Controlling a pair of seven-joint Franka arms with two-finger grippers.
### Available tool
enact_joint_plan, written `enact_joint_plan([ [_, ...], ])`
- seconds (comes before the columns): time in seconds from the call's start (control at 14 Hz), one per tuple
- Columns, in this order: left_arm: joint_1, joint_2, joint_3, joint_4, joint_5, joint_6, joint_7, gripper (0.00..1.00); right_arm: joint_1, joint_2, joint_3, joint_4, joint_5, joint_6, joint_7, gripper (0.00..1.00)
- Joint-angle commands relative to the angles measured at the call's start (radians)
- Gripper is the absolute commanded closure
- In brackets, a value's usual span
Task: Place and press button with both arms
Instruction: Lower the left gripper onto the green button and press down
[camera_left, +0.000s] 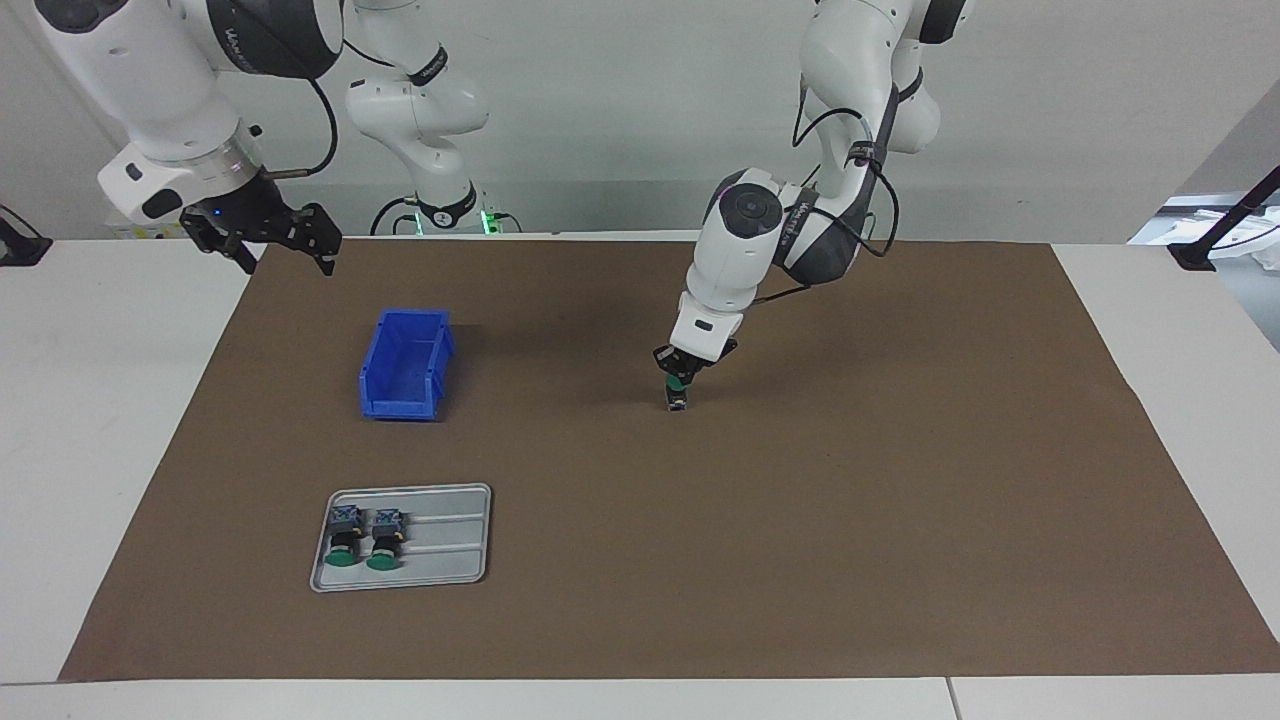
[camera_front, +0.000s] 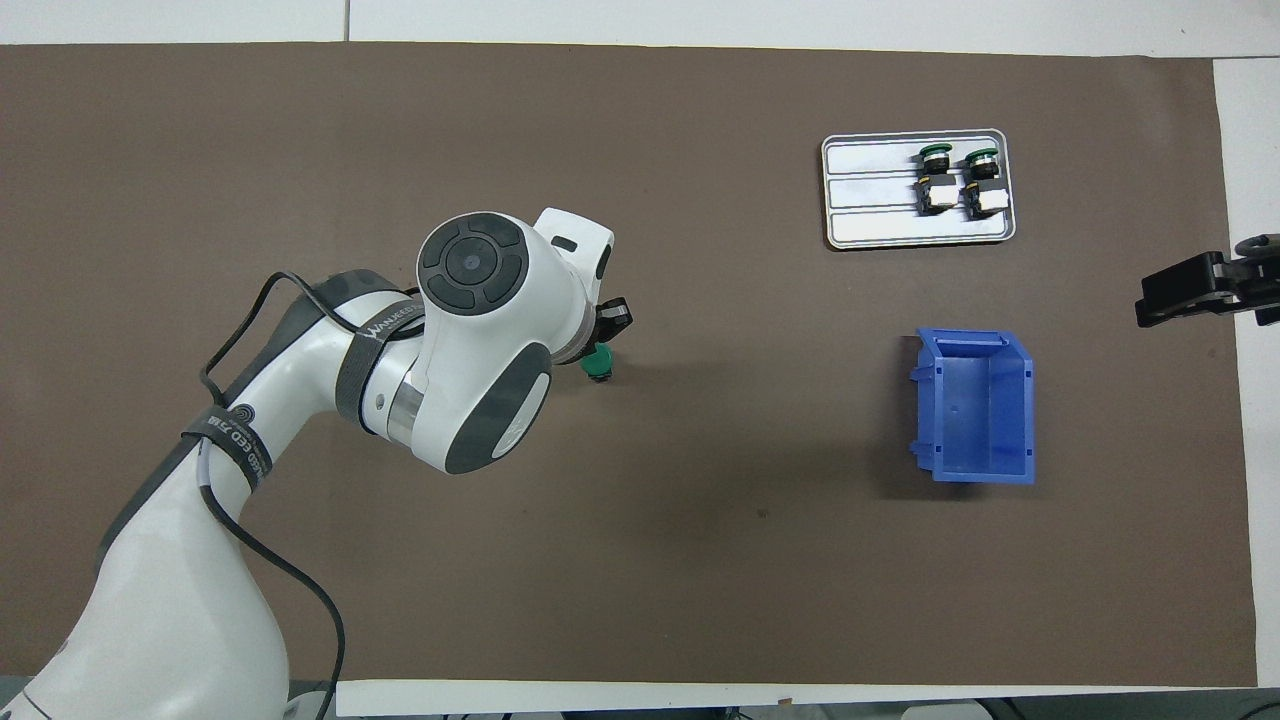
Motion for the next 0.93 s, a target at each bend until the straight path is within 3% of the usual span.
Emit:
enact_joint_plan([
  [0.0,-0.012,-0.007,0.008,-0.021,0.015,0.027,-0.012,1.0,-0.004,-0.019,0.001,-0.02,0.001,-0.006,-0.022,0.01],
  [0.86,-0.015,-0.014,0.005,-0.078,0.009,0.081,-0.008,1.0,-0.004,-0.019,0.001,-0.02,0.001,-0.006,-0.022,0.01],
])
